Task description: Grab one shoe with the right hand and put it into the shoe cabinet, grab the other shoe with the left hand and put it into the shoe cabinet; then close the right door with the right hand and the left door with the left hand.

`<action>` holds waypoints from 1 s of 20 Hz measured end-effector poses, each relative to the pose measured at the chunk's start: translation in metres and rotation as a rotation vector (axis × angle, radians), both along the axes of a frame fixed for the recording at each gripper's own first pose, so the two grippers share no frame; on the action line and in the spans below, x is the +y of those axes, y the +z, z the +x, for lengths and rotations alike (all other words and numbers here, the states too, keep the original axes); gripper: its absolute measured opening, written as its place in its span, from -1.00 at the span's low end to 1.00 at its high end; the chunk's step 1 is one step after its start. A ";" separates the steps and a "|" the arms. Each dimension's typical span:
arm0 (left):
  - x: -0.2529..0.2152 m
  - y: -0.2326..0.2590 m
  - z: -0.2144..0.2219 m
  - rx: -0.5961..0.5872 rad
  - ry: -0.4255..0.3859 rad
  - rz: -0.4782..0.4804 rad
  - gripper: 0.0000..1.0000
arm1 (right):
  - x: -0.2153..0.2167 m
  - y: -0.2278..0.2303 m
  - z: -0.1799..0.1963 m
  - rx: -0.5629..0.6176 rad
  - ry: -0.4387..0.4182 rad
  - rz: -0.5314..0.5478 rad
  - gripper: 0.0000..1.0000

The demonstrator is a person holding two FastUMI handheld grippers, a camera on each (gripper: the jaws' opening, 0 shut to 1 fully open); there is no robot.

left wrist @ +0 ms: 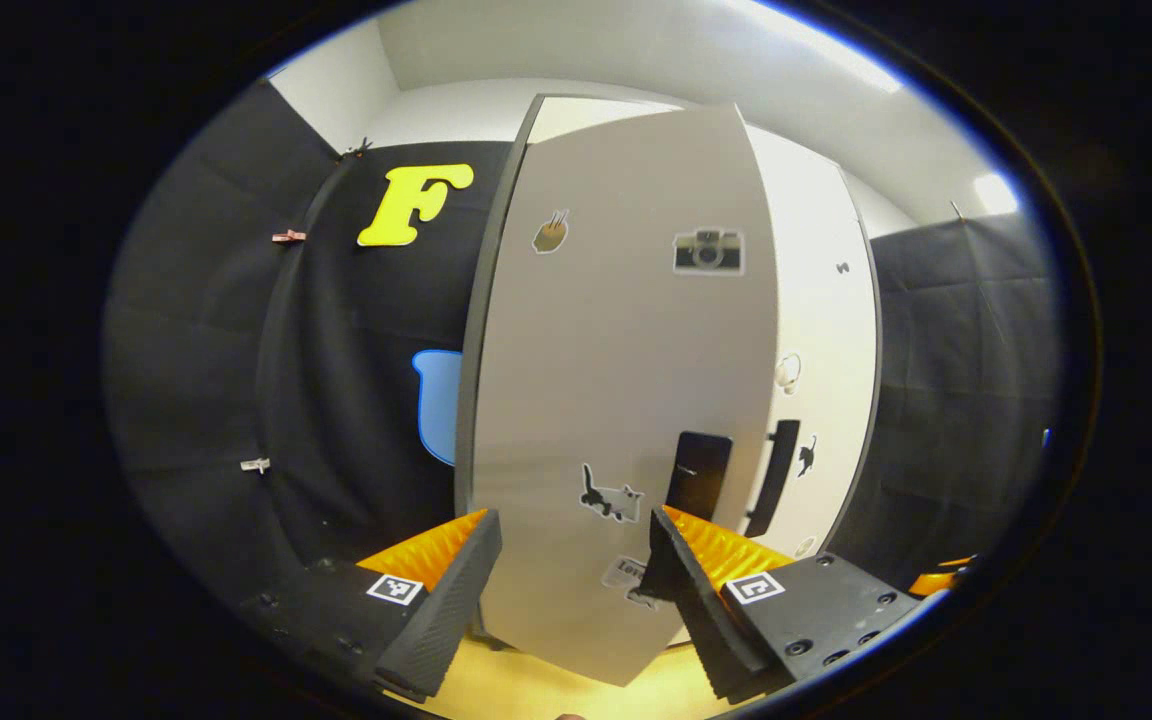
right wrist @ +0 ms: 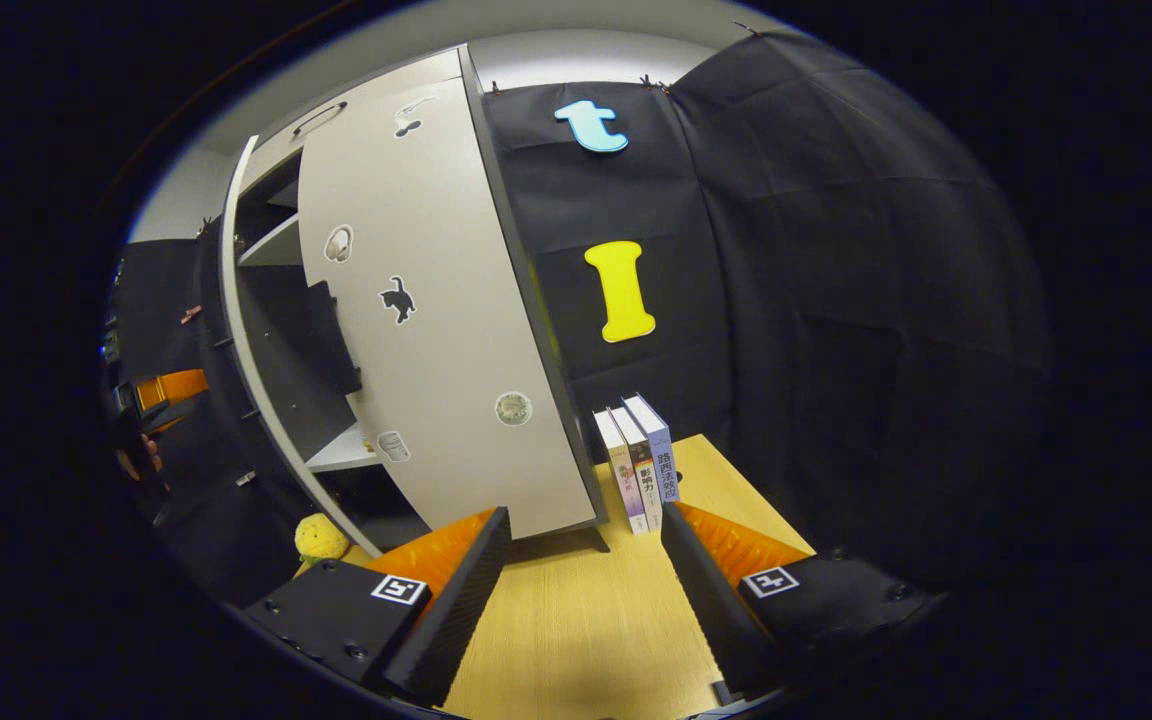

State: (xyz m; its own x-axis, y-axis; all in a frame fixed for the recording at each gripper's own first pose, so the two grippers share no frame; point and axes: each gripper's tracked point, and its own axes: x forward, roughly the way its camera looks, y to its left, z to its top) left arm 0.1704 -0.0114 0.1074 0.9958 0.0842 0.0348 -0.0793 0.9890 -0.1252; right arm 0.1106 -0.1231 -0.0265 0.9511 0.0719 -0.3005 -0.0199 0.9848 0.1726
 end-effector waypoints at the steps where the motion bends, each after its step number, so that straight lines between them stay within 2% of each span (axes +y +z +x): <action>1: -0.008 -0.007 -0.003 0.005 0.011 -0.017 0.84 | -0.004 0.004 0.004 -0.009 0.016 -0.009 0.97; 6: -0.022 -0.045 -0.031 0.066 0.100 -0.049 0.87 | -0.019 0.010 0.018 -0.052 0.110 -0.073 0.97; 9: -0.026 -0.063 -0.057 0.096 0.155 -0.019 0.94 | -0.014 0.003 0.024 -0.056 0.171 -0.065 0.97; 10: -0.028 -0.067 -0.066 0.108 0.174 0.000 0.89 | -0.009 0.000 0.025 -0.055 0.196 -0.058 0.97; 13: -0.035 -0.073 -0.086 0.123 0.211 0.027 0.89 | 0.006 -0.005 0.028 -0.055 0.261 -0.047 0.97; 16: -0.046 -0.076 -0.093 0.121 0.202 0.014 0.89 | 0.021 -0.001 0.024 -0.065 0.301 -0.047 0.97; 20: -0.052 -0.075 -0.096 0.114 0.152 0.028 0.91 | 0.040 0.020 0.007 -0.113 0.298 -0.051 0.97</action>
